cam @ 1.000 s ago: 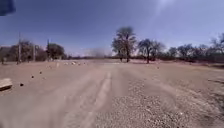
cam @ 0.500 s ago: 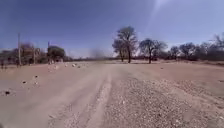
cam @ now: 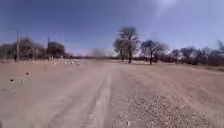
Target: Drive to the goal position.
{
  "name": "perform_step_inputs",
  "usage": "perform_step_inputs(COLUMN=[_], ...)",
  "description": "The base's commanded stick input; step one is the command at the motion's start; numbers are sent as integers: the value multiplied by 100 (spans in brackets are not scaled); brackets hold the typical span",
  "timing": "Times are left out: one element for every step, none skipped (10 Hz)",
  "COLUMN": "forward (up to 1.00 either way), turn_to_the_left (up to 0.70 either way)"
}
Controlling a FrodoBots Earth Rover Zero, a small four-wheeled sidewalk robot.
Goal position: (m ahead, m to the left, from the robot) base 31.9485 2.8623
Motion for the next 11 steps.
perform_step_inputs(forward=[100, 100, 100, 100, 100, 100, 100, 100, 100, 100, 100], turn_to_the_left=[-27, -27, 0, 0, 0, 0, 0, 0, 0, 0, 0])
